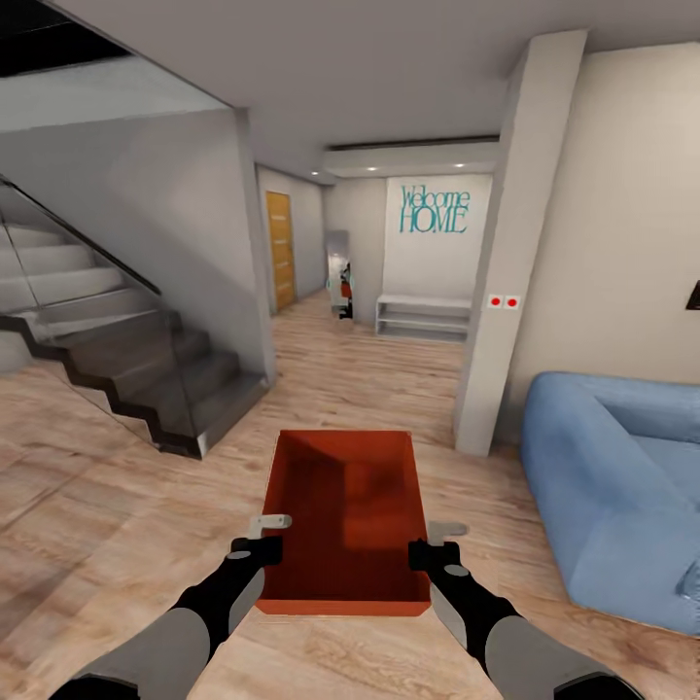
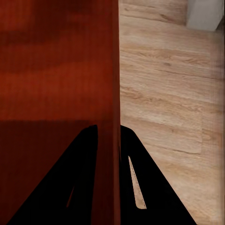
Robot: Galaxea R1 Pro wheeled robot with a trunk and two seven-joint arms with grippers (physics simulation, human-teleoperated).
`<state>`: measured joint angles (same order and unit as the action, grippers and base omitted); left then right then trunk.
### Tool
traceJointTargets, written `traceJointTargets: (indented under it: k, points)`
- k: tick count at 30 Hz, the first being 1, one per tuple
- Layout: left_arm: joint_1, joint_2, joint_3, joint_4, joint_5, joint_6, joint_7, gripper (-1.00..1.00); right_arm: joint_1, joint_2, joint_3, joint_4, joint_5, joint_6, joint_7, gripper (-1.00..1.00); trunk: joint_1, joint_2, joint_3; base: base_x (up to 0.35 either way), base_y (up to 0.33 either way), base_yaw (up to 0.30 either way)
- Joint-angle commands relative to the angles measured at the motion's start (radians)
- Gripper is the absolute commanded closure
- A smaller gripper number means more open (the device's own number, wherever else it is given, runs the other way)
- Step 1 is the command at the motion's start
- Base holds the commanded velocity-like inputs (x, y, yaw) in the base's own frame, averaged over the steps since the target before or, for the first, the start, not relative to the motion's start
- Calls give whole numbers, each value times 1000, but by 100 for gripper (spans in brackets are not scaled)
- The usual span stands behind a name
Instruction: Move the two storage containers from the living room to the garage. In the garage, place one container on the floor and stack the other container on top of it (either order is fine).
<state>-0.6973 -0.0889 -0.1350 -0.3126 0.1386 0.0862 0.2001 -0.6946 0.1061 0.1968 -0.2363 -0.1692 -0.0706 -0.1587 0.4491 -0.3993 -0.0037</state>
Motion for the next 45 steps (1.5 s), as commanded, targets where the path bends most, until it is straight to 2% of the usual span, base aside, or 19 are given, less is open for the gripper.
traceJointTargets:
  k: [1, 45]
  points:
    - [-1, 1, 80, -6, 2, 6, 7, 100, 0, -6, -17, 3, -13, -6, -68, 100, 1, -1, 0, 322, 0, -184]
    - [-1, 1, 80, -8, 3, 6, 7, 100, 0, -9, -16, 3, -12, -11, -68, 100, 1, -1, 0, 322, 0, -7]
